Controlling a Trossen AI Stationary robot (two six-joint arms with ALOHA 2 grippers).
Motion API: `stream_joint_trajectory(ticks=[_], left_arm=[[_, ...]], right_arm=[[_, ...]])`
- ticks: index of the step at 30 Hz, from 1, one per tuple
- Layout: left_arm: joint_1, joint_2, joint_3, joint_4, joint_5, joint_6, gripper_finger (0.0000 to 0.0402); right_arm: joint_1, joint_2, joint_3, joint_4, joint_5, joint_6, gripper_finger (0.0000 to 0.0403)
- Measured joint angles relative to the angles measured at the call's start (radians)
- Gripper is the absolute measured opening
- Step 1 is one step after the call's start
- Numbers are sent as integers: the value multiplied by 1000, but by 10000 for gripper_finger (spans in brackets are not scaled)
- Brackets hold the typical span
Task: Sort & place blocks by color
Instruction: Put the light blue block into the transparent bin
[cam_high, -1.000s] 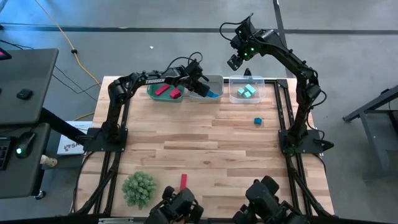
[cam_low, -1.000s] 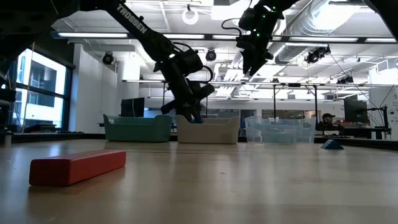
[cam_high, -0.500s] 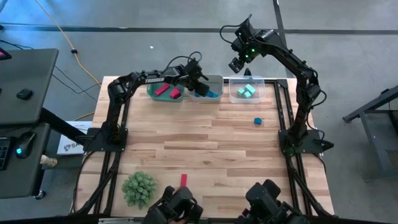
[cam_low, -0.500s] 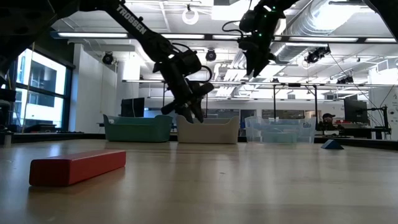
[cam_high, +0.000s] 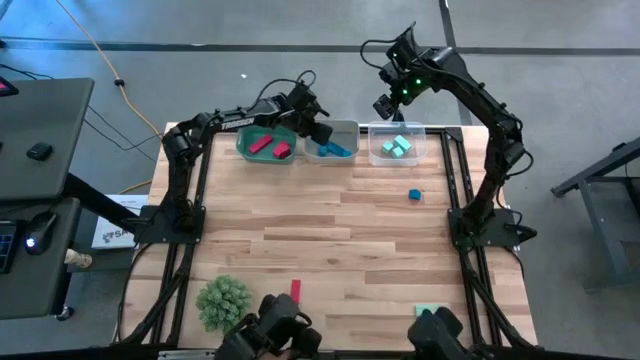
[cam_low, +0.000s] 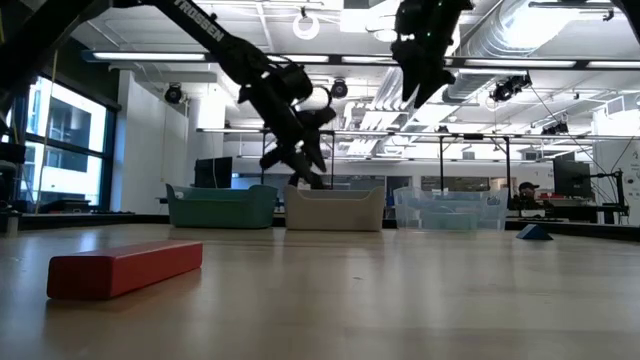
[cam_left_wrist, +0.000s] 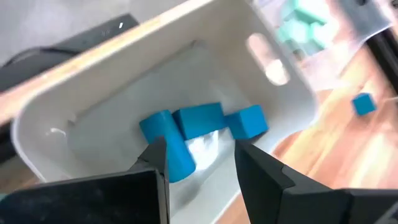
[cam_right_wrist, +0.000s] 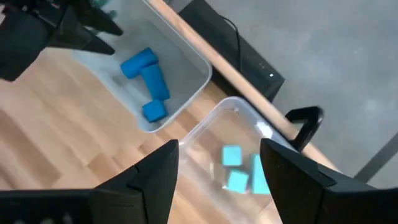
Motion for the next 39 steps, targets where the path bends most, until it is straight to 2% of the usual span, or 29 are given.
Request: stream_joint_trajectory(ticks=[8, 17, 31, 39], left_arm=[[-3, -120, 0, -13, 30, 82, 102], [-5, -276, 0, -58, 37, 190, 102], [-12, -490, 0, -187, 52, 269, 102], [-16, -557, 0, -343, 55, 298, 102]], right_arm=[[65, -57, 0, -131, -2, 87, 216], [192, -78, 0, -245, 4, 218, 216], [446, -78, 0, -247, -2, 349, 216], [587, -77, 0, -246, -2, 424, 216]])
